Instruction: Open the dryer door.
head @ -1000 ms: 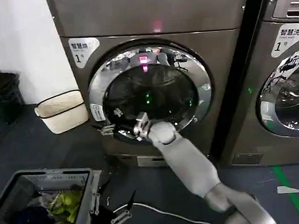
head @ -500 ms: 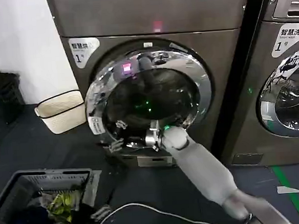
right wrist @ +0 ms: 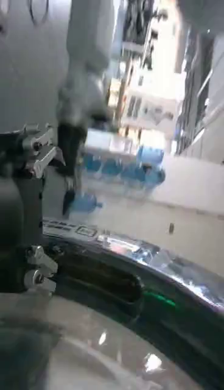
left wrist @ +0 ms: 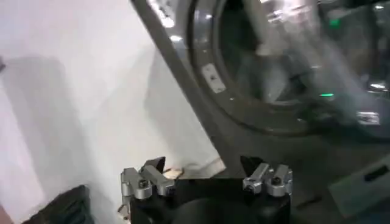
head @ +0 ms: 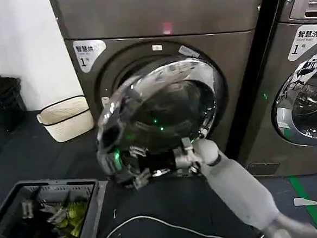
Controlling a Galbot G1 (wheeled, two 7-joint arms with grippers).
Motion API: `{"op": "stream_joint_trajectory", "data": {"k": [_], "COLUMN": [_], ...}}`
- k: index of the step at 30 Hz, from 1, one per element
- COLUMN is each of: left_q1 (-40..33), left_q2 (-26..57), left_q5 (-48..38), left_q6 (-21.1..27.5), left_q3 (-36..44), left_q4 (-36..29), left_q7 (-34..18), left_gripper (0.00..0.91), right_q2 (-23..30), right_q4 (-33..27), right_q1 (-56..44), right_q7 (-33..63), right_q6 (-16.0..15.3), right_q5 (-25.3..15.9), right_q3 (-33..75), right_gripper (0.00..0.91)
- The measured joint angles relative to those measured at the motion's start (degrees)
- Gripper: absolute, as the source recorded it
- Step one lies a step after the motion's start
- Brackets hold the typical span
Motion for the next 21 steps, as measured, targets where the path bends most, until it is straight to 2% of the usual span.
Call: {"op": "stream_joint_trajectory", "data": {"k": [10,21], "left_q1": [-5.2,-12.0], "left_q2": [3.8,8.7], "left_q5": [-2.3,-0.6], "left_q6": [-1.6,-1.0], "left_q3": [2.1,11.2], "left_q4": [2.3,4.5], "left_q7": [3.1,5.4], "left_gripper": [0.907,0.907], "right_q2": [-9.2,-17.0], "right_q4": [8.8,12.5], "right_q1": [-6.8,-17.4], "right_q7": [-5.2,-5.4], "right_q6": [0.4,1.7], "right_q5": [1.5,3.5], "right_q3": [7.0,22.5], "right_gripper": [0.907,0.907]}}
